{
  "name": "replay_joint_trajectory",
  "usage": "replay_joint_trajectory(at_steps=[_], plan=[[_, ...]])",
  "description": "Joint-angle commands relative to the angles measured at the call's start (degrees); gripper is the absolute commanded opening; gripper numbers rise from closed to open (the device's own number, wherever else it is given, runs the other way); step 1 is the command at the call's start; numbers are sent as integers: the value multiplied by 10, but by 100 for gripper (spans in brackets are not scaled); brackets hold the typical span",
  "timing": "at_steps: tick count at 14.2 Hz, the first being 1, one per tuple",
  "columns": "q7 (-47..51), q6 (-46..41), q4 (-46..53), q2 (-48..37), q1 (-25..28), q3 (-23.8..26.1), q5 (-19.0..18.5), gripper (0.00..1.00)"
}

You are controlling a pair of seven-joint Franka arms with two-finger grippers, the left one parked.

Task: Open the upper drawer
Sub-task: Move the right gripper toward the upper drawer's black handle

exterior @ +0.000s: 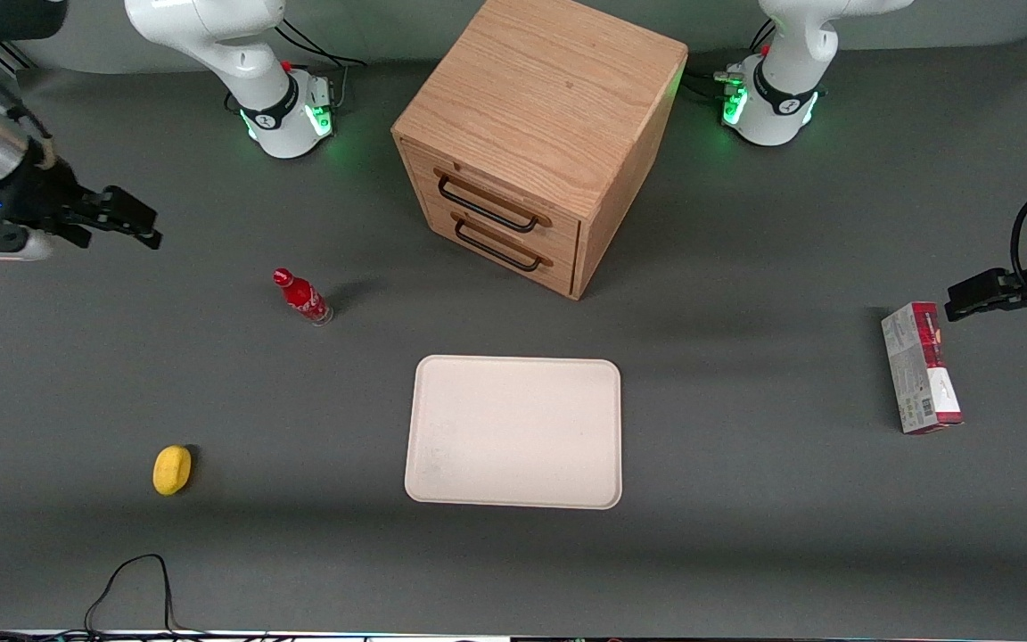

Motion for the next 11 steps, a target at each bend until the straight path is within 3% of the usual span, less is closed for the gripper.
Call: replay_joint_trajectory(at_steps=[1, 4, 8, 11], plan=[[107, -12, 63, 40, 3, 77, 10, 100], [95, -22, 93, 73, 4, 140, 10, 100], [-92, -22, 145, 120, 5, 224, 23, 100], [-128, -22, 165, 160, 5, 265, 127, 100]])
